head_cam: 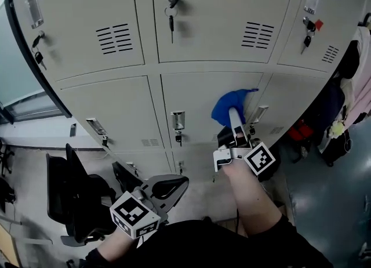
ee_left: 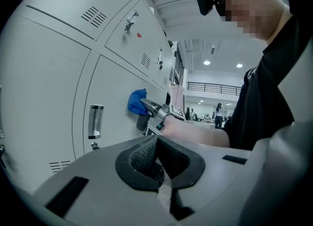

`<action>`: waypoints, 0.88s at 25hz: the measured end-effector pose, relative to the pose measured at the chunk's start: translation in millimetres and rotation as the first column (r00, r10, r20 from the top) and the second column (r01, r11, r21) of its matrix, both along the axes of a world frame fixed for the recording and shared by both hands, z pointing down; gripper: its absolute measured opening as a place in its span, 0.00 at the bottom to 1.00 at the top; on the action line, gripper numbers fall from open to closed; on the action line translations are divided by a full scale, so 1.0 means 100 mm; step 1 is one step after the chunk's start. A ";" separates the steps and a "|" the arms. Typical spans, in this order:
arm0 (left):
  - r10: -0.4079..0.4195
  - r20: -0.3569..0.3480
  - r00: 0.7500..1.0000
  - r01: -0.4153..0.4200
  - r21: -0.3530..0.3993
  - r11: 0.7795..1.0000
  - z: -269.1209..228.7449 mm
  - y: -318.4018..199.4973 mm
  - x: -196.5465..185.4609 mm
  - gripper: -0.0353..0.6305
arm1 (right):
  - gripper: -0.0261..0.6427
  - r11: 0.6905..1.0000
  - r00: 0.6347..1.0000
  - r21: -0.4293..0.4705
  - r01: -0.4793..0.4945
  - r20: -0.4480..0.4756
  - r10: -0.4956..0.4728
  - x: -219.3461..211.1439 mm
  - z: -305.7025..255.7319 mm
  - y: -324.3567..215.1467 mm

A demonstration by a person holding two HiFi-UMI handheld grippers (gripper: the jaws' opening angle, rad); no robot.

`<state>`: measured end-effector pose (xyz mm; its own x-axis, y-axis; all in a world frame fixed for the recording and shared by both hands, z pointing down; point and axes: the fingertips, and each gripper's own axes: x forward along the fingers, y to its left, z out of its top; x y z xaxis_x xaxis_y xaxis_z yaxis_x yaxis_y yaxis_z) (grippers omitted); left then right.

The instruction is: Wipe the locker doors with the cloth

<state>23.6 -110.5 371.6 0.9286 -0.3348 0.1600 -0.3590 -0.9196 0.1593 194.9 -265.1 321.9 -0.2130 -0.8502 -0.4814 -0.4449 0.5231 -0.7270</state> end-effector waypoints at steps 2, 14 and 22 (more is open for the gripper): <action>0.012 0.004 1.000 -0.012 -0.002 1.000 0.02 0.03 0.13 0.06 | 0.19 1.000 1.000 -0.002 -0.025 0.004 0.025 0.22 0.01 0.03; 0.009 0.015 1.000 -0.009 0.000 1.000 0.02 0.12 0.23 0.06 | 0.19 0.999 0.999 0.009 -0.041 0.017 0.041 0.42 -0.01 0.16; -0.039 0.020 0.999 0.039 0.005 0.999 0.02 0.18 -0.15 0.06 | 0.19 0.976 0.976 0.027 0.215 -0.032 -0.214 -0.97 0.05 0.14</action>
